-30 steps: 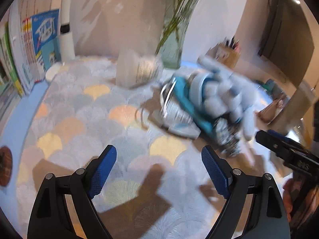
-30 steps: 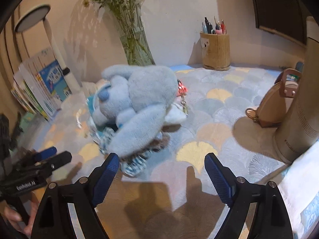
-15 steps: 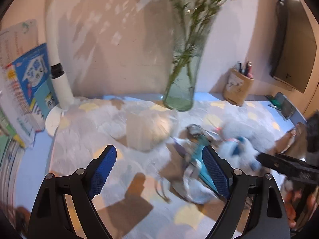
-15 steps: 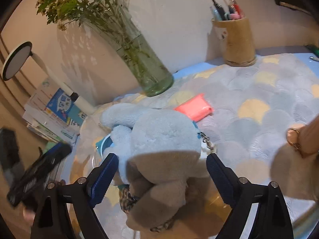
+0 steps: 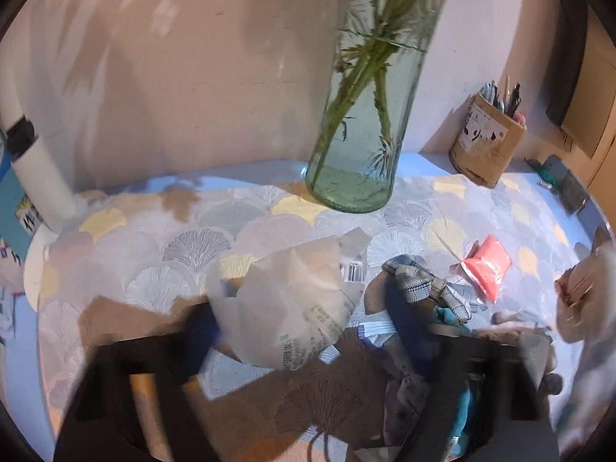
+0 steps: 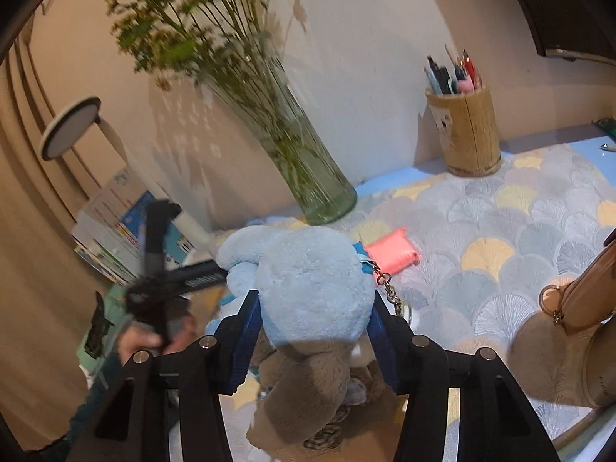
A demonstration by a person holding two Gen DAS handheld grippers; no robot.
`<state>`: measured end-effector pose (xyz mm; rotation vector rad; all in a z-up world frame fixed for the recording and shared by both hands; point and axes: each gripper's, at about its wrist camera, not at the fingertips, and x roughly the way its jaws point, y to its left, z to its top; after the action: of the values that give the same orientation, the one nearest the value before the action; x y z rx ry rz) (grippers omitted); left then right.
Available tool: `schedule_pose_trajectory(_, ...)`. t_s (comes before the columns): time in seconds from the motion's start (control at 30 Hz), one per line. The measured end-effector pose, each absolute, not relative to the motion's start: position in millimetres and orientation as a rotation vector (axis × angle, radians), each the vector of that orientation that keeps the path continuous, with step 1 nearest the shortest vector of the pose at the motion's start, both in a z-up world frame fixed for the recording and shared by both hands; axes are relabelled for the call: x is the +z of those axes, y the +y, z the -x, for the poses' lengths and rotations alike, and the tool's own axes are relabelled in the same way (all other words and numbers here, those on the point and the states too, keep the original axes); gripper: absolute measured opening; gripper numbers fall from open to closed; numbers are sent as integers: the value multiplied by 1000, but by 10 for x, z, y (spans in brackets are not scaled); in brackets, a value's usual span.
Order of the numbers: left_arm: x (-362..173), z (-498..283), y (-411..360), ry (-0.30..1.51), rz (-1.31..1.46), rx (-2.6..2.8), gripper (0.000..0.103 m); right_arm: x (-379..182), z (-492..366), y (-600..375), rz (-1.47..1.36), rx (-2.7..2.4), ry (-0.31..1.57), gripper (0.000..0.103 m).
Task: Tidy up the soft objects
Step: 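Grasp the plush bunny with the right tool while the left tool grasps the translucent white bag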
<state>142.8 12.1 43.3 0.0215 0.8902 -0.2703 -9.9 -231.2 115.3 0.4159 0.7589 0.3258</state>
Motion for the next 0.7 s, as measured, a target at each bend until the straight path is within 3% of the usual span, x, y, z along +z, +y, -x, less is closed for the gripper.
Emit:
schedule_pose_trajectory(0.1,480,-1349,190,876,1,-263,40,1300,200,-2318,-418,356,738,52)
schedule_pose_trajectory(0.5,936,-291,342,770,92,-297,39,1412,865,-2159,-223,384,871,52)
schedule_pose_trajectory(0.7,972,179,248,752,108,-314,39,1815,1407,-2057,-113,365,814,52)
